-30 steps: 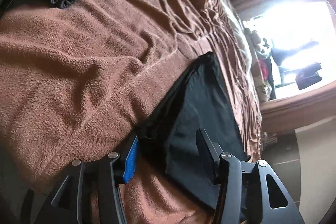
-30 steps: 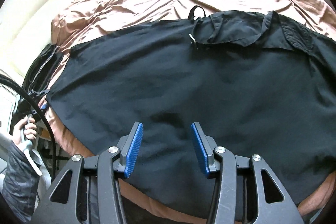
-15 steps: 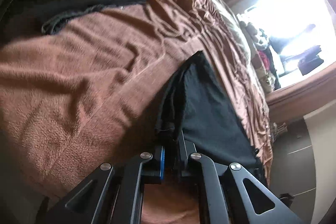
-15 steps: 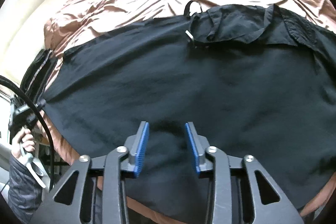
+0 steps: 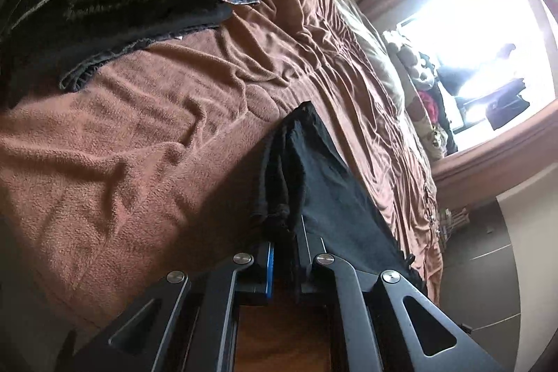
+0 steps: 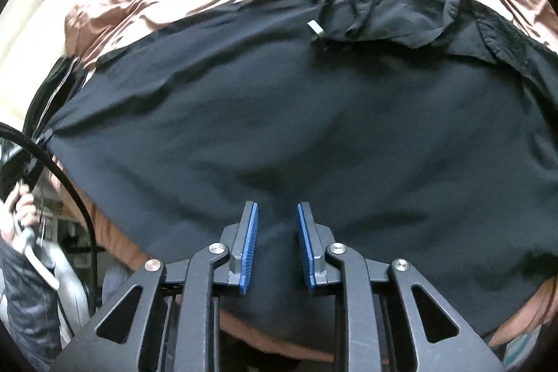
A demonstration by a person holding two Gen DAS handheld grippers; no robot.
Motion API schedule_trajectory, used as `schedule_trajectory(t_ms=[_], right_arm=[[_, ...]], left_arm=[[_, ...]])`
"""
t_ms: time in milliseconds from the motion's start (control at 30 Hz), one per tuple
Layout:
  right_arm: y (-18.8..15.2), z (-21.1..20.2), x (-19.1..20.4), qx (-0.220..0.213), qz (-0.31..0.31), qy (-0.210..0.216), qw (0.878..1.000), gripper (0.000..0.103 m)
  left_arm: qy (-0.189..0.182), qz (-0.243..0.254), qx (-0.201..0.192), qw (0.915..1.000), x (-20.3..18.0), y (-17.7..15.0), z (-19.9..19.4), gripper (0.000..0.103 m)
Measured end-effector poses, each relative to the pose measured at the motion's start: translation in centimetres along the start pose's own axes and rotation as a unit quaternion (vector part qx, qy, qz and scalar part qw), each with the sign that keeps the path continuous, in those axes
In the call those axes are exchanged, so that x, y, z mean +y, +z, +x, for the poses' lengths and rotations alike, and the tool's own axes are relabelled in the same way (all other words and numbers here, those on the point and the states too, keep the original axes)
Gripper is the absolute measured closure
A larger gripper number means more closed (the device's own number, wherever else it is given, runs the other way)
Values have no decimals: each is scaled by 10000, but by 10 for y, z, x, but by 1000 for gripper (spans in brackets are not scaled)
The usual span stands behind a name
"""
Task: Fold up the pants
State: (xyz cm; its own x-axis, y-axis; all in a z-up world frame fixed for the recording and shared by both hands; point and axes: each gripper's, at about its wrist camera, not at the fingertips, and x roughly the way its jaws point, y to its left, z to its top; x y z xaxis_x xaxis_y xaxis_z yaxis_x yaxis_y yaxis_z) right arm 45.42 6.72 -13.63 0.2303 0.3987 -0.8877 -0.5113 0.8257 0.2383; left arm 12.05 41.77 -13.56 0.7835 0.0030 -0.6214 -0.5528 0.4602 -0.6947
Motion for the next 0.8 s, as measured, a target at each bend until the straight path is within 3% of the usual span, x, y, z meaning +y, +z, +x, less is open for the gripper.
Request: schedule_trajectory(t_ms=[267, 567, 800], right_arm=[[32, 22, -5, -146, 66, -253, 9995, 92], [71, 36, -14, -365, 174, -411, 9983, 92], [66, 37, -15, -341, 173, -399, 9985, 92]], left_arm=[[-85, -50, -36, 9999, -5, 2, -1, 95], [-267, -45, -150, 9995, -18, 8, -9, 95], [-460, 69, -254, 9986, -37, 12, -17, 95]])
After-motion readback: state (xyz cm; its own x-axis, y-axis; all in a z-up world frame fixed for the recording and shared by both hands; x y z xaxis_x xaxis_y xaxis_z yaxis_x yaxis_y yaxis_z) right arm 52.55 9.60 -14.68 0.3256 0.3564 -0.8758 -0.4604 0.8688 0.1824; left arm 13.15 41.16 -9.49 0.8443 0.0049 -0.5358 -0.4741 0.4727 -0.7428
